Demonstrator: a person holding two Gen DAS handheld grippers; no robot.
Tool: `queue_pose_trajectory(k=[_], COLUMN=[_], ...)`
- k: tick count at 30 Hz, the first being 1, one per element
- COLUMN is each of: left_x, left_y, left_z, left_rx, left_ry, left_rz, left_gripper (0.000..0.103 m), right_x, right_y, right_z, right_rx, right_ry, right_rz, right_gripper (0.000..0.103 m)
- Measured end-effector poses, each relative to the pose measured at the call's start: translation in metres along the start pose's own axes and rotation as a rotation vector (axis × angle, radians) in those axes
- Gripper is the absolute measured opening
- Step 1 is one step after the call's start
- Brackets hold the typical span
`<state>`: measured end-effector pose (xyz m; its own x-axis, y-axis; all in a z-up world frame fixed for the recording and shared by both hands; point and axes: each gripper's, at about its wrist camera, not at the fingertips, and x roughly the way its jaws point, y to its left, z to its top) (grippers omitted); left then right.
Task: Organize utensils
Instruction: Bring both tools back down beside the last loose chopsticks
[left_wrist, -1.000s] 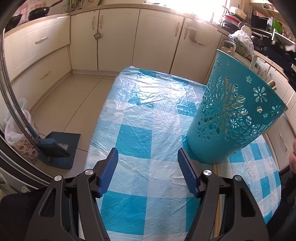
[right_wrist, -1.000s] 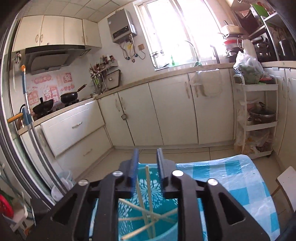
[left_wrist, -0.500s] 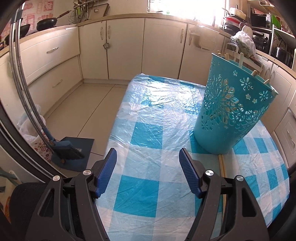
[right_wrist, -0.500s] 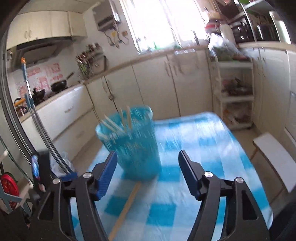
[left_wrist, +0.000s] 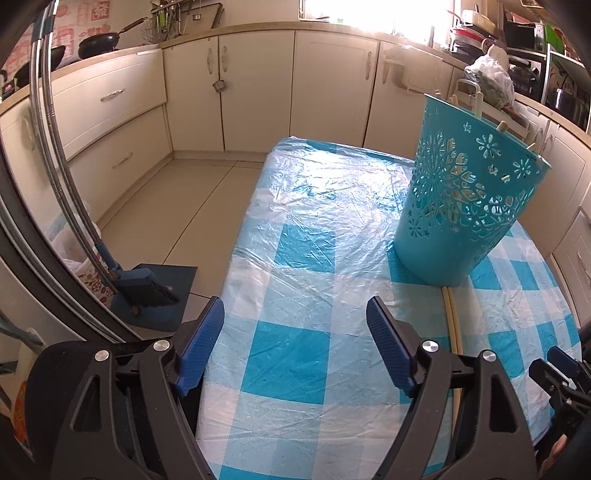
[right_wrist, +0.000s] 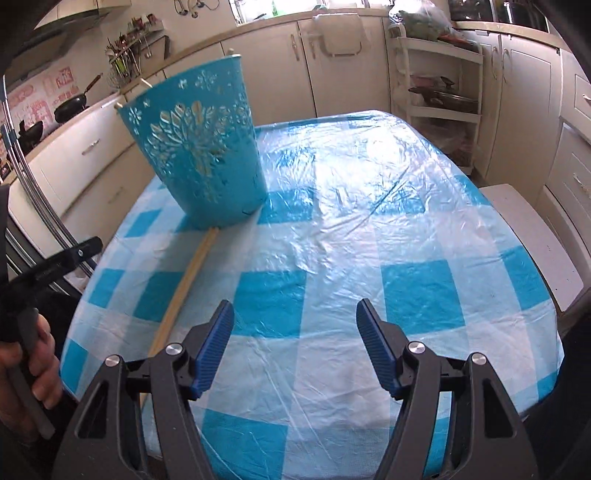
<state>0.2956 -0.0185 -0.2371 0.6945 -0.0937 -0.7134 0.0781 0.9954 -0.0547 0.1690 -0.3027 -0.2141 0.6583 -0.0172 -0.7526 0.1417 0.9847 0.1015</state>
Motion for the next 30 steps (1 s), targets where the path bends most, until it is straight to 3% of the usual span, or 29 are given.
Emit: queue_pose_trajectory(k=[11, 30], left_x=[-0.004, 0.004], left_y=[0.001, 0.002], left_z=[-0.005, -0.007], left_rx=[-0.004, -0.012], left_ry=[0.011, 0.033], left_rz=[-0.008, -0.02], left_gripper=[0.08, 0.082], right_x=[-0.001, 0.006], right_y=[0.0, 0.005], right_z=[-0.016, -0.017], right_rx=[-0.022, -0.04], right_ry=[0.017, 0.021], right_rz=[-0.028, -0.031], right_gripper=[0.071, 0.075])
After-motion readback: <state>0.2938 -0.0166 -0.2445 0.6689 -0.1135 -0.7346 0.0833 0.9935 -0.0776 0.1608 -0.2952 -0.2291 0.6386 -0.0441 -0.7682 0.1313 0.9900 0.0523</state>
